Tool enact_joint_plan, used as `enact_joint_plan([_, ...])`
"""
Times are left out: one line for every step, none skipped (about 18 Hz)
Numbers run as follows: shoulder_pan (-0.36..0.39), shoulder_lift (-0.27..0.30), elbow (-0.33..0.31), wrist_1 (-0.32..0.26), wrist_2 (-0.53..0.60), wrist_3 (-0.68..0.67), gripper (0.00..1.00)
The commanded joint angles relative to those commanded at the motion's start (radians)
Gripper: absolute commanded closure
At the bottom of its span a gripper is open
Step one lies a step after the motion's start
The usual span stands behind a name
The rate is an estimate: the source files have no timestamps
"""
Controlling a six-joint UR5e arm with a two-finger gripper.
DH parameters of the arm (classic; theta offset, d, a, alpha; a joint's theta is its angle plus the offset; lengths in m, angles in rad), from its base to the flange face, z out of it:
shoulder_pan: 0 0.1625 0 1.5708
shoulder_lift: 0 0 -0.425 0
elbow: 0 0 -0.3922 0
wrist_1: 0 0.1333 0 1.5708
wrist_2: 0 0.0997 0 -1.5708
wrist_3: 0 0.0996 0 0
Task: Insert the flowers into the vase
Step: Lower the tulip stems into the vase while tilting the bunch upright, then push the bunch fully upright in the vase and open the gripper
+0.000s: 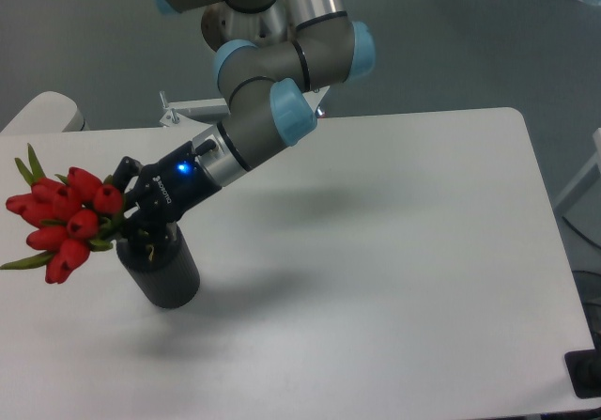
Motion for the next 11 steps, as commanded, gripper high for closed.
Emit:
enact_joint_plan([0.0, -0.002, -0.002, 0.0, 0.0, 0.0, 0.72])
enact_joint_plan([0.0, -0.005, 0.0, 0.0, 0.0, 0.002, 0.72])
enact_joint_plan([0.0, -0.006, -0.002, 0.0, 0.002, 0.002, 0.71])
enact_joint_plan([0.002, -0.008, -0.002, 0.0, 0.002, 0.005, 0.7])
enact_joint_plan([0.003, -0.008, -0.002, 0.0, 0.002, 0.015, 0.68])
enact_joint_plan([0.005, -0.011, -0.002, 0.0, 0.002, 0.028, 0.66])
enact_joint_plan([0.005, -0.011, -0.003, 0.0, 0.002, 0.032, 0.64])
enact_joint_plan([0.006, -0.012, -0.003, 0.0, 0.002, 0.032, 0.61])
enact_joint_plan([0.014, -0.011, -0.006, 0.0, 0.002, 0.032, 0.59])
enact_joint_plan([0.02, -0.011, -0.008, 0.0, 0.0, 0.034, 0.57])
enact_joint_plan([0.02, -0.012, -0.008, 0.0, 0.002, 0.035, 0.52])
